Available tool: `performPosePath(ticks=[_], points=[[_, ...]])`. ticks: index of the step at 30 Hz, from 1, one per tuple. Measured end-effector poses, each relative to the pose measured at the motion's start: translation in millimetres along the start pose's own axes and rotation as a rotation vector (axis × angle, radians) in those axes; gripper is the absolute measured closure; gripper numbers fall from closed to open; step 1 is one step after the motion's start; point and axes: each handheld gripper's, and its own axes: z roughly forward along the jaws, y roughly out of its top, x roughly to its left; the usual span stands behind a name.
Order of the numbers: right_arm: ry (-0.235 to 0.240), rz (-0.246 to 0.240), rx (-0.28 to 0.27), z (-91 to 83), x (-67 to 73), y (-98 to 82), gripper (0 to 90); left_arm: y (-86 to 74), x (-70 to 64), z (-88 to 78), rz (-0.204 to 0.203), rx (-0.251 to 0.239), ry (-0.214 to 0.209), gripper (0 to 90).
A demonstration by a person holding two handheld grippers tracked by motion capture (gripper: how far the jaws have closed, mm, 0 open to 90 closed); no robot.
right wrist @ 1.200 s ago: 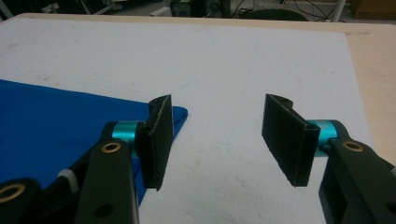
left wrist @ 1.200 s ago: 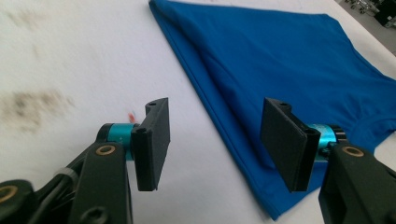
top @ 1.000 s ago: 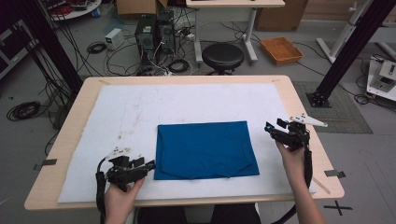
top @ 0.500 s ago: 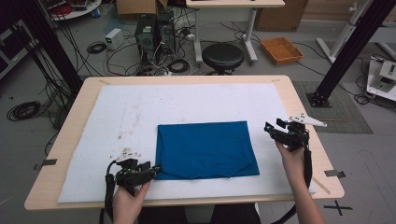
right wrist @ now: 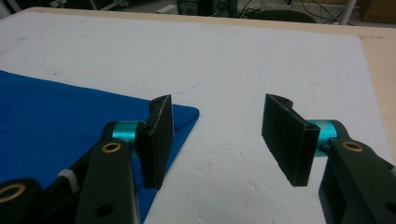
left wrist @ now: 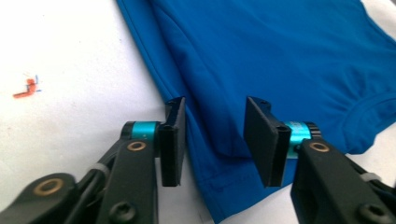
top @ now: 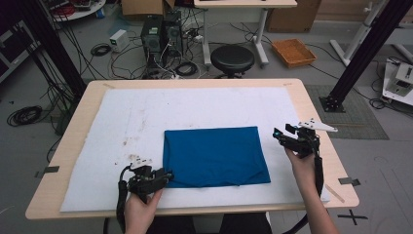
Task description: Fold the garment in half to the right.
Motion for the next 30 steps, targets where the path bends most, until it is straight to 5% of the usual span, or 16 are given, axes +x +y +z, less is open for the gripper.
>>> performPosePath(ticks=[11, 19, 30], points=[[0.059, -0.042, -0.012, 8.6, 24.4, 10.1, 43.7, 0.8, -2.7, 3.3, 0.026, -0.004, 0.034, 76.3], [0.139, -0.089, 0.0, 31.7, 65.0, 26.0, 44.4, 0.9, -3.0, 3.5, 0.02, -0.003, 0.037, 79.6], [0.272, -0.143, 0.073, 89.2, 143.8, 53.0, 50.6, 0.7, -0.2, 3.0, -0.007, -0.007, 0.019, 81.5]])
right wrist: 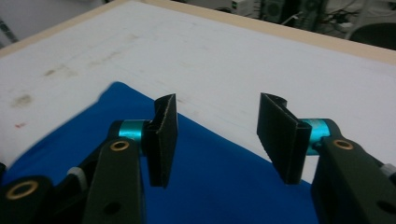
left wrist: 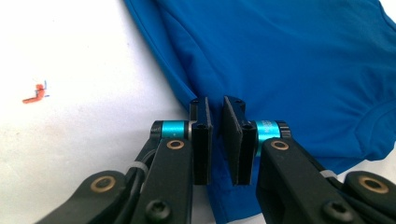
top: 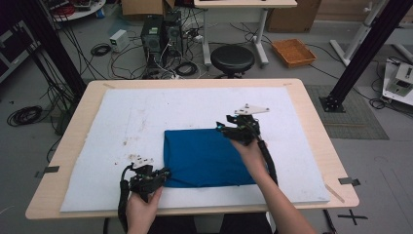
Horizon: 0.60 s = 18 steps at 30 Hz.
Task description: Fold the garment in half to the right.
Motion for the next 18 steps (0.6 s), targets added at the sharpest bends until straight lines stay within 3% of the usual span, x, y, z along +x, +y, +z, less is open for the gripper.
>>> performPosePath(ticks=[8, 12, 15, 18], points=[[0.061, -0.085, 0.1, 66.6, 50.7, 22.4, 59.5, -0.7, 1.4, -1.1, -0.002, -0.004, -0.004, 81.5], [0.085, -0.088, 0.139, 96.4, 71.9, 28.3, 63.9, -0.9, 1.0, -0.8, 0.001, -0.006, -0.002, 81.5], [0.072, -0.11, 0.176, 117.5, 85.4, 31.3, 67.2, -1.6, 0.4, -1.2, 0.003, -0.011, 0.0, 81.5], [0.082, -0.094, 0.21, 137.0, 94.5, 34.4, 68.9, -1.3, 1.0, -1.2, -0.005, -0.014, -0.004, 81.5]])
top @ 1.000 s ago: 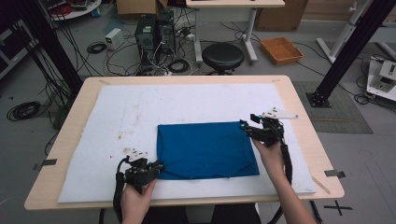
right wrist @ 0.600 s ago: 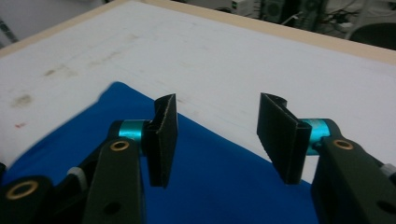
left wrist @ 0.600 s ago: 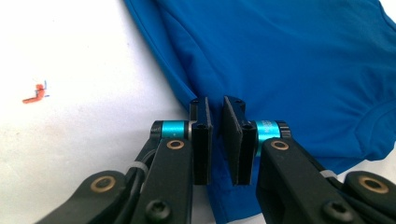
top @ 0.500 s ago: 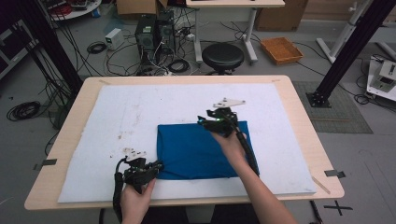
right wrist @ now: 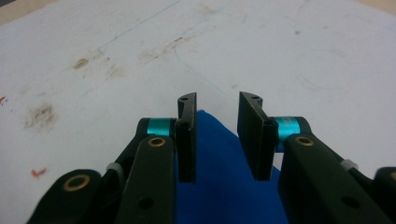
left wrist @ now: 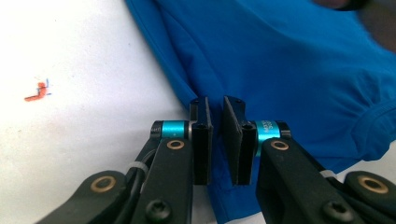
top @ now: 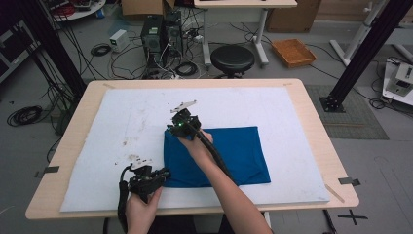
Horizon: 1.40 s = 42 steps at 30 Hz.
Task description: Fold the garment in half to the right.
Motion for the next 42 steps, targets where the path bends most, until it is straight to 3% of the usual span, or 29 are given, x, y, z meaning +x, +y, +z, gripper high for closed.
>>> performPosePath(ticks=[8, 16, 20, 25, 30, 42], points=[[-0.026, -0.006, 0.093, 34.3, 11.8, 10.5, 71.8, 0.3, 0.8, -0.3, 0.003, 0.003, -0.002, 81.5], [-0.047, 0.022, 0.144, 47.9, 11.0, 6.9, 74.6, 0.5, -0.1, 0.4, 0.01, 0.004, 0.0, 81.5], [-0.059, 0.008, 0.146, 48.1, 11.1, 7.1, 79.7, 0.4, -1.0, 0.7, 0.013, 0.003, 0.005, 81.5], [-0.067, -0.021, 0.136, 47.3, 11.0, 6.8, 86.8, 0.5, -1.7, 0.7, 0.016, 0.003, 0.007, 81.6], [-0.055, -0.035, 0.098, 41.8, 14.6, 9.8, 87.9, 0.6, -0.8, -0.3, 0.019, -0.001, 0.0, 84.1], [-0.003, 0.06, -0.004, 12.5, -3.5, 16.3, 87.9, 4.6, -9.1, -9.2, 0.047, -0.042, -0.012, 86.0]])
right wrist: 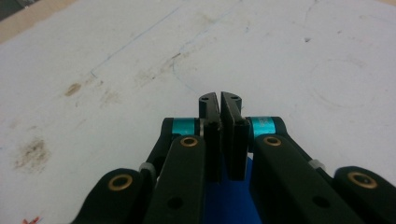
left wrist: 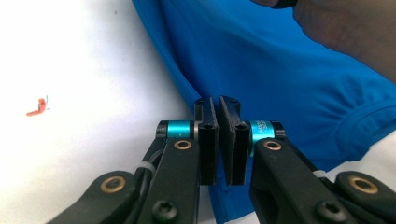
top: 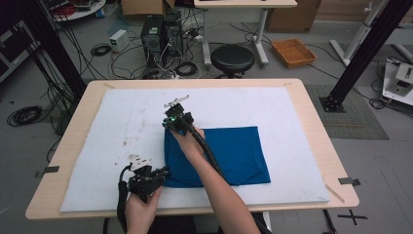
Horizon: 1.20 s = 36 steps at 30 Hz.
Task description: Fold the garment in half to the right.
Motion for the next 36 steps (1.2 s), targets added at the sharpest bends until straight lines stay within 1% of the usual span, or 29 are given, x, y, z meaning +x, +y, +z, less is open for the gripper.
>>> performPosePath(ticks=[4, 6, 8, 12, 14, 15, 17, 21, 24, 27, 31, 33, 35, 36], points=[[0.014, 0.013, -0.025, -10.8, -6.1, 1.3, 87.8, 4.7, -8.5, -3.0, 0.02, -0.016, -0.01, 86.1], [0.012, 0.015, -0.033, -16.7, -9.7, 1.4, 87.8, 7.9, -13.9, -4.7, 0.03, -0.027, -0.021, 86.1], [0.021, 0.027, -0.047, -23.8, -14.8, 1.1, 87.8, 12.2, -20.0, -6.0, 0.04, -0.038, -0.032, 86.1], [0.033, 0.045, -0.08, -41.1, -26.9, 0.6, 87.8, 22.4, -34.4, -4.9, 0.056, -0.053, -0.068, 86.2], [0.039, 0.056, -0.094, -50.3, -33.6, 0.0, 87.8, 27.2, -43.8, -2.4, 0.057, -0.059, -0.096, 86.3], [0.04, 0.059, -0.1, -54.6, -37.2, -0.5, 87.9, 29.6, -49.0, -0.5, 0.064, -0.062, -0.105, 86.3], [0.036, 0.064, -0.108, -63.2, -44.1, -2.2, 87.9, 34.1, -59.1, 3.8, 0.08, -0.063, -0.124, 86.3], [0.028, 0.077, -0.118, -79.2, -59.1, -7.6, 87.8, 40.4, -77.0, 16.1, 0.095, -0.059, -0.162, 86.3], [0.028, 0.083, -0.128, -90.9, -70.3, -12.5, 87.8, 42.5, -90.0, 26.0, 0.111, -0.05, -0.184, 86.3], [0.012, 0.082, -0.124, -101.1, -80.2, -17.6, 87.8, 44.0, -101.6, 36.0, 0.123, -0.045, -0.206, 86.4], [-0.006, 0.081, -0.125, -113.9, -94.6, -25.4, 87.8, 45.9, -117.1, 49.9, 0.134, -0.035, -0.228, 86.4], [-0.018, 0.083, -0.129, -119.7, -102.2, -30.0, 87.7, 46.5, -124.7, 57.5, 0.129, -0.032, -0.242, 86.5], [-0.029, 0.096, -0.124, -125.0, -109.6, -34.5, 87.8, 46.9, -131.8, 65.4, 0.137, -0.026, -0.249, 86.5], [-0.037, 0.1, -0.122, -127.4, -113.0, -36.9, 87.8, 46.7, -135.3, 69.5, 0.134, -0.023, -0.254, 86.5]])
